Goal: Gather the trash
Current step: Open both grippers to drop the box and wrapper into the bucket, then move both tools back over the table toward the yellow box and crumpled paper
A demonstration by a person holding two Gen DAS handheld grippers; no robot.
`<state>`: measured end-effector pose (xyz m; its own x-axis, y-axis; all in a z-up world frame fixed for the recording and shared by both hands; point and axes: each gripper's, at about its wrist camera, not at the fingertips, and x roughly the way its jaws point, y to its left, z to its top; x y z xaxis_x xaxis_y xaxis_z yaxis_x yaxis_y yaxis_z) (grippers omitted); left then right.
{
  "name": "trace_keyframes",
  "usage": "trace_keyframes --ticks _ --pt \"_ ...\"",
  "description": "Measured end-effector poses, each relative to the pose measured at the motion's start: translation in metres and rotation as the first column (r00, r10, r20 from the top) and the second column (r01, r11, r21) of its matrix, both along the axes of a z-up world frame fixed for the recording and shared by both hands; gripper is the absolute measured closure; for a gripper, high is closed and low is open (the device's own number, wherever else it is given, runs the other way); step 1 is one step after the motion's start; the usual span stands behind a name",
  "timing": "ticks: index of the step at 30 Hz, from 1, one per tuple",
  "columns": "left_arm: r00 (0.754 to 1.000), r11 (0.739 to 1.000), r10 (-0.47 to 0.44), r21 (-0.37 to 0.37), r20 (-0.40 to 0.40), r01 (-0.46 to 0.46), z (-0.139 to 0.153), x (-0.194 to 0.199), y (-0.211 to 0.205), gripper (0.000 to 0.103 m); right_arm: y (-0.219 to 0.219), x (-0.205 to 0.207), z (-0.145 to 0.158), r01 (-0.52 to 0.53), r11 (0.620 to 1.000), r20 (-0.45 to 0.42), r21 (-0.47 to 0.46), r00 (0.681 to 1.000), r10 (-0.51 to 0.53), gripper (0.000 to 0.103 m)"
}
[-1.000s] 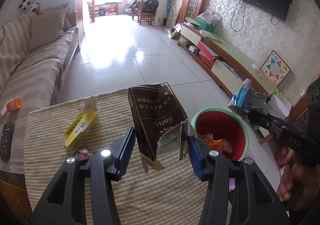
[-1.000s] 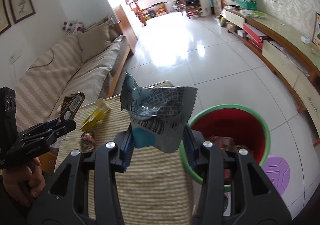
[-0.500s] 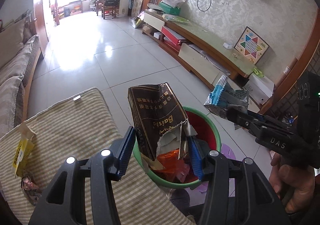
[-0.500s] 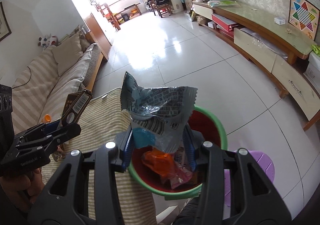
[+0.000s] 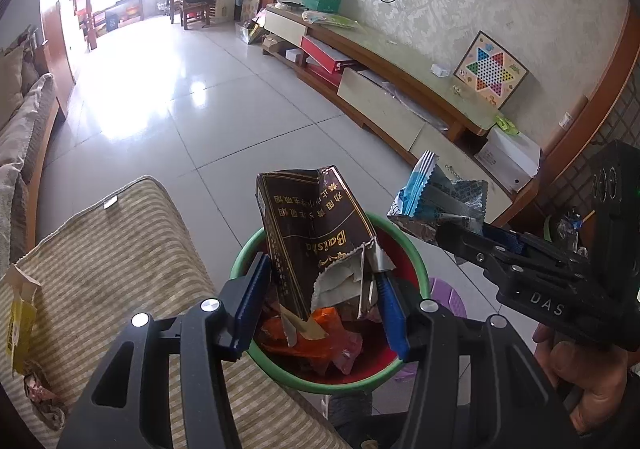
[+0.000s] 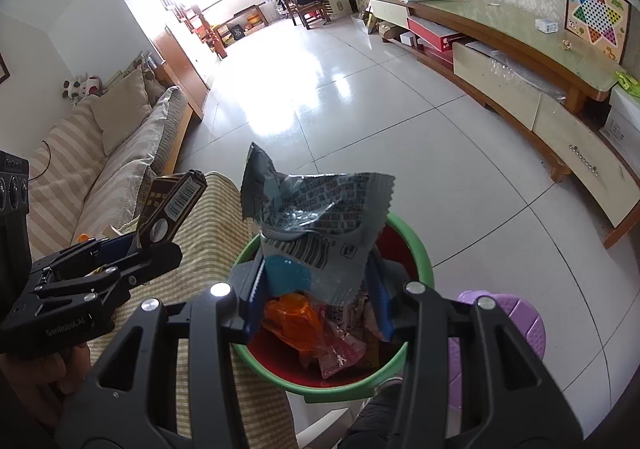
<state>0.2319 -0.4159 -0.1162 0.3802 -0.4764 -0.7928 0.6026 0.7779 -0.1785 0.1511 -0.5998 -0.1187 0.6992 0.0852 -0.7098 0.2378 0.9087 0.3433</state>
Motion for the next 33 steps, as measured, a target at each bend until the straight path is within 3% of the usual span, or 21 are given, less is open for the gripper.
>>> trace_keyframes --ticks 7,9,11,12,16,23,29,33 --pt "1.0 1.0 0.004 -0.006 -0.004 -0.004 0.0 0.002 -0.002 0.053 -0.003 0.003 -0.003 0.0 1.0 -0.007 0.001 1.0 0.0 0.058" --pt "1.0 1.0 0.01 -0.014 -0.003 -0.011 0.001 0.002 0.0 0.05 -0.002 0.003 -0.003 0.002 1.0 -0.005 0.0 1.0 -0.002 0.047" --pt "1.0 0.999 0.021 -0.026 0.006 -0.021 0.005 0.004 0.005 0.034 0.0 0.005 -0.002 0.006 1.0 -0.004 -0.013 1.0 -0.006 0.022" --pt "1.0 0.999 0.028 -0.037 0.015 -0.027 0.008 0.003 0.008 0.029 0.001 0.004 -0.001 0.011 1.0 -0.001 -0.024 1.0 -0.011 0.017" --pt "0.998 0.998 0.05 -0.044 0.03 -0.048 0.016 0.002 0.02 0.026 0.005 0.003 0.002 0.02 0.999 0.005 -0.038 1.0 -0.02 0.006" --pt "0.991 0.992 0.121 -0.047 0.051 -0.119 0.028 -0.006 0.064 0.016 0.023 -0.001 0.014 0.01 0.998 0.007 -0.055 1.0 -0.01 0.005" --pt "0.975 0.978 0.209 -0.038 0.074 -0.207 0.036 -0.02 0.125 0.008 0.07 -0.001 0.026 -0.067 0.994 0.007 -0.084 0.998 0.067 0.005" --pt "0.961 0.965 0.264 -0.016 0.086 -0.263 0.038 -0.025 0.169 0.008 0.109 0.0 0.031 -0.122 0.988 0.006 -0.09 0.992 0.123 0.005"
